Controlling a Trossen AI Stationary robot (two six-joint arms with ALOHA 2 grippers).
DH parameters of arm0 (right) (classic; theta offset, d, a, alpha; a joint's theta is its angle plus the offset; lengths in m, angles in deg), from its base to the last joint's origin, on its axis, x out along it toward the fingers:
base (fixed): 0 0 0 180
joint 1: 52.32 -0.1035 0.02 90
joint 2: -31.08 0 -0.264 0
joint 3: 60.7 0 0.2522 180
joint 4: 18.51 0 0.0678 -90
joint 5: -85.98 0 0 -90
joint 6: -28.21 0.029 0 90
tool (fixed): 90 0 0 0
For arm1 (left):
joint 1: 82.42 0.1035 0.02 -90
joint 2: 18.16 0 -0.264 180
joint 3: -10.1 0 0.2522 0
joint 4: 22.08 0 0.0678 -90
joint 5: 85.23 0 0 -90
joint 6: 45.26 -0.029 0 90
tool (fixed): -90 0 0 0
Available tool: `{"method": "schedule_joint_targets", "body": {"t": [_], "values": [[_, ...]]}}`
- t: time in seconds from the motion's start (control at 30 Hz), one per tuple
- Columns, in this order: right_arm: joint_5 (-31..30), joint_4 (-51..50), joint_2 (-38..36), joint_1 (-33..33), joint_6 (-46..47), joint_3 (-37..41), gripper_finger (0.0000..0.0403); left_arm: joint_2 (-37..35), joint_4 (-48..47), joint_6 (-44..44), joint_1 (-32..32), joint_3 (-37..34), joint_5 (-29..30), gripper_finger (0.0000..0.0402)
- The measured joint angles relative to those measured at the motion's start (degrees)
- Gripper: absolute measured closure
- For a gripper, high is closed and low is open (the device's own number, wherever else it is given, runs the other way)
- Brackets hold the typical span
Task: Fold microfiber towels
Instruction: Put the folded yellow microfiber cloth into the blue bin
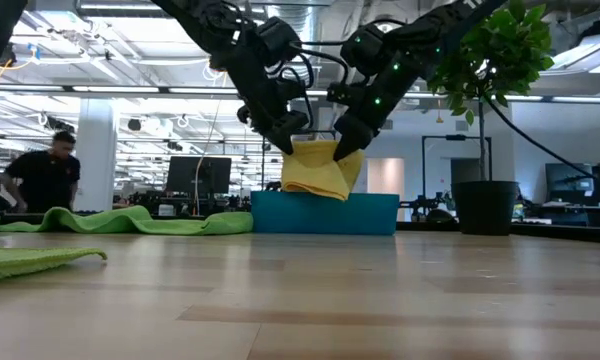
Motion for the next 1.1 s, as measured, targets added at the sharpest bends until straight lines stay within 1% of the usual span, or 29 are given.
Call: {"method": "schedule_joint_targets", "body": {"t": [0.1, 0.17, 0.37, 0.6, 0.7, 0.8, 0.93, 1.03, 1.1], "values": [[-0.02, -0.14, 0.04, 0.27, 0.0, 0.02, 0.0391, 1.59, 1.65, -0.77, 0.33, 0.21, 0.03, 0.0401], [0.21, -0.03, 0.07, 0.37, -0.02, 0.04, 0.0391, 2.37, 1.23, -1.08, 0.66, -0.05, -1.23, 0.0401], [0.01, -1.21, 0.04, 1.4, 0.3, 0.06, 0.0391, 4.46, 5.72, -1.88, 1.07, 0.14, -1.28, 0.0401], [0.66, -2.03, 0.11, 2.4, 0.42, 0.04, 0.0391, 5.29, 5.78, -1.82, 1.31, 0.09, -2.57, 0.0401], [0.65, -1.53, 0.12, 2.4, 0.41, 0.04, 0.0382, 5.55, 5.74, -1.09, 1.35, 0.12, -2.54, 0.0401], [0.54, -1.61, 0.13, 2.46, 0.05, 0.04, 0.0365, 5.63, 5.32, -0.13, 1.38, 0.06, -2.08, 0.0398], [-0.05, -1.96, 0.11, 2.51, 0.02, 0.05, 0.034, 5.7, 4.11, -0.1, 1.68, -0.14, 0.98, 0.0373], [-0.13, -2.0, 0.11, 2.6, 0.01, 0.11, 0.0322, 5.72, 3.68, -0.13, 1.75, -0.16, 2.99, 0.0341], [-0.1, -1.94, 0.11, 2.6, 0.02, 0.11, 0.0308, 5.72, 3.64, -0.11, 1.88, -0.16, 3.14, 0.0317]]}}
